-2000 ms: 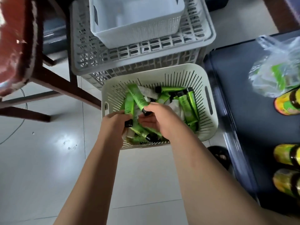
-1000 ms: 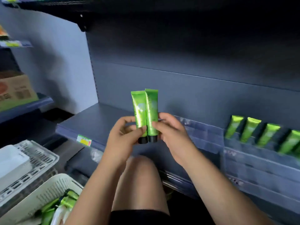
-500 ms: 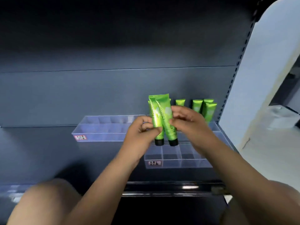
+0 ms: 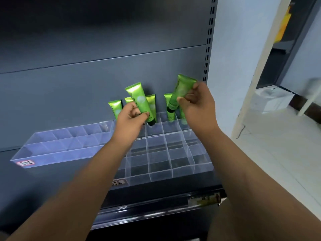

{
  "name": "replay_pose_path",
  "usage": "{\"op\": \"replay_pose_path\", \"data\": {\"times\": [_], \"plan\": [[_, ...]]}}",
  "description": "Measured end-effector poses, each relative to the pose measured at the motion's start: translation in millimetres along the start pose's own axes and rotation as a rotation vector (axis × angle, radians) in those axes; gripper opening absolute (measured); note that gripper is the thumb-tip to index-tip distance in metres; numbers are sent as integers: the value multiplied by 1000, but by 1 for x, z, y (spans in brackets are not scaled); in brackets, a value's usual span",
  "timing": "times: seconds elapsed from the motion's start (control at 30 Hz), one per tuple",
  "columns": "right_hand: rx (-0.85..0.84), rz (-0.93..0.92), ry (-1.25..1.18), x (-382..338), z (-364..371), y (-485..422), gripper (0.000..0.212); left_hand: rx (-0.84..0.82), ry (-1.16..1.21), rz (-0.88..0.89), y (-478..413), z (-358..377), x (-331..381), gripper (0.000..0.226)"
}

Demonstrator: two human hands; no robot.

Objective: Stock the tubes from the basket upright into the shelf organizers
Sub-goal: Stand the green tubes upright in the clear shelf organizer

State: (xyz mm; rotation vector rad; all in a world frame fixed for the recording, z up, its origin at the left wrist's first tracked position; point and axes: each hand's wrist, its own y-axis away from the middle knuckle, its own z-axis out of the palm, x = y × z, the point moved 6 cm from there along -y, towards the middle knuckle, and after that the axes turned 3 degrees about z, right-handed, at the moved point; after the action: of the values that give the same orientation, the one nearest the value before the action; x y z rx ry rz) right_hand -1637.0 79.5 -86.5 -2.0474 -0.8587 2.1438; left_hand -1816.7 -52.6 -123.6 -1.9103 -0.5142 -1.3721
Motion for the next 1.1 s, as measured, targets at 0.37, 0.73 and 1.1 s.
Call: {"op": "replay_pose_path", "data": {"times": [0.37, 0.73, 1.1], "plan": [[-104, -182, 154, -13, 28, -19, 50, 105, 8, -12, -24, 6, -36, 45], [7, -210, 181, -7, 26, -31, 14, 47, 53, 92, -37, 14, -43, 19], [-18, -248, 289, -3, 26, -30, 18, 47, 17, 45, -42, 14, -65, 30]]}}
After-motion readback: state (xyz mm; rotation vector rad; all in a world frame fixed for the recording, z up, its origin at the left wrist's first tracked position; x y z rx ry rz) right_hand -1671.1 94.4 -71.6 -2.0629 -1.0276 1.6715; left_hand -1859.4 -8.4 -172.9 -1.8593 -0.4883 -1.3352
